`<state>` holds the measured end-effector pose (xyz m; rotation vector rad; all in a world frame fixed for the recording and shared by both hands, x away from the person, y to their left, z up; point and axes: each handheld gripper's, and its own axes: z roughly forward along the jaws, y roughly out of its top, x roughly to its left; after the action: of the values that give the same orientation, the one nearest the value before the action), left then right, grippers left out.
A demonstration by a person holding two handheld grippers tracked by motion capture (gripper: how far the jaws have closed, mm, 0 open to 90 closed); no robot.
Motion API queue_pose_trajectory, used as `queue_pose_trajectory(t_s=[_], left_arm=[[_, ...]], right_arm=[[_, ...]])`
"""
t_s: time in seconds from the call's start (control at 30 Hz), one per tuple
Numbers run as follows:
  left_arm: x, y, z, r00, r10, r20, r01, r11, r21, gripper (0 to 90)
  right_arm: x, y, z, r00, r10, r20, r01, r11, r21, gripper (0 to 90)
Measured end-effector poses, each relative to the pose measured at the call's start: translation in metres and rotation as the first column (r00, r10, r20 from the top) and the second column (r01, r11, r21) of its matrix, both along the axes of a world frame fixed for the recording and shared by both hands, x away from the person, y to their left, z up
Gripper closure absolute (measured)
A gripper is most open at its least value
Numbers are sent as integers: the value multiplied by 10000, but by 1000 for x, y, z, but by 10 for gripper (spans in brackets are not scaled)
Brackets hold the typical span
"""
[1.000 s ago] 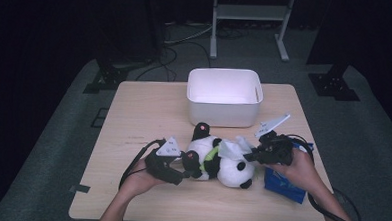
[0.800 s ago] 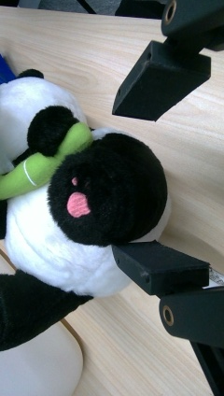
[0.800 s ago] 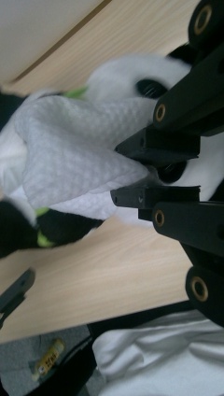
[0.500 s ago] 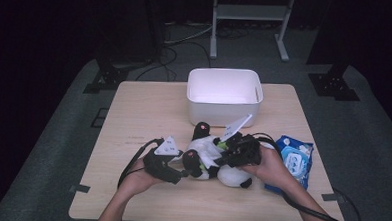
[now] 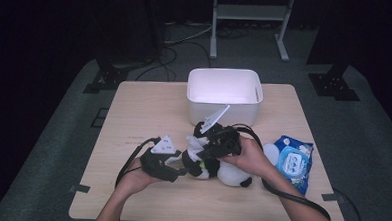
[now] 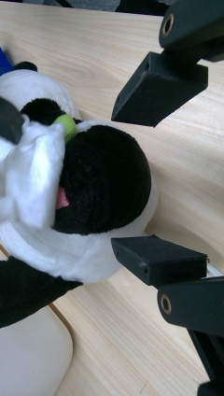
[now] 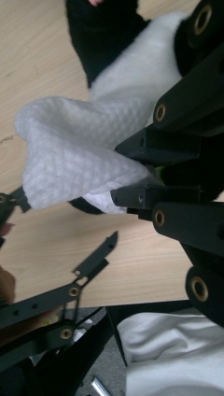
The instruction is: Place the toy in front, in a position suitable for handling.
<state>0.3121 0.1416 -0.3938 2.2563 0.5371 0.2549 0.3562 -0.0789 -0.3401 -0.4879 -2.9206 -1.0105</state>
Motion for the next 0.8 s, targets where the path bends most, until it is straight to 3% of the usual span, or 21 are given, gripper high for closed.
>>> queue_pose_trajectory(t_s=[0.2,0.37,0.53,0.67,0.8], left_arm=[[0,2,0,10000,29,-48,-29,10000,-44,329],[0,3,0,10000,49,-51,-49,10000,-72,329],[0,4,1,10000,49,-5,-49,10000,-15,329],[0,4,2,10000,67,11,-67,9999,-87,329],[-1,4,6,9999,106,118,-104,9997,-242,330]], right_arm=[[7,12,10,9999,26,145,-29,9997,234,783],[10,19,6,9997,190,169,-185,9995,-267,783],[14,6,3,9999,-115,98,117,9997,-223,783],[16,-6,-2,9989,-463,98,468,9971,-606,782],[14,-11,-10,9986,-472,-217,458,9970,-622,782]])
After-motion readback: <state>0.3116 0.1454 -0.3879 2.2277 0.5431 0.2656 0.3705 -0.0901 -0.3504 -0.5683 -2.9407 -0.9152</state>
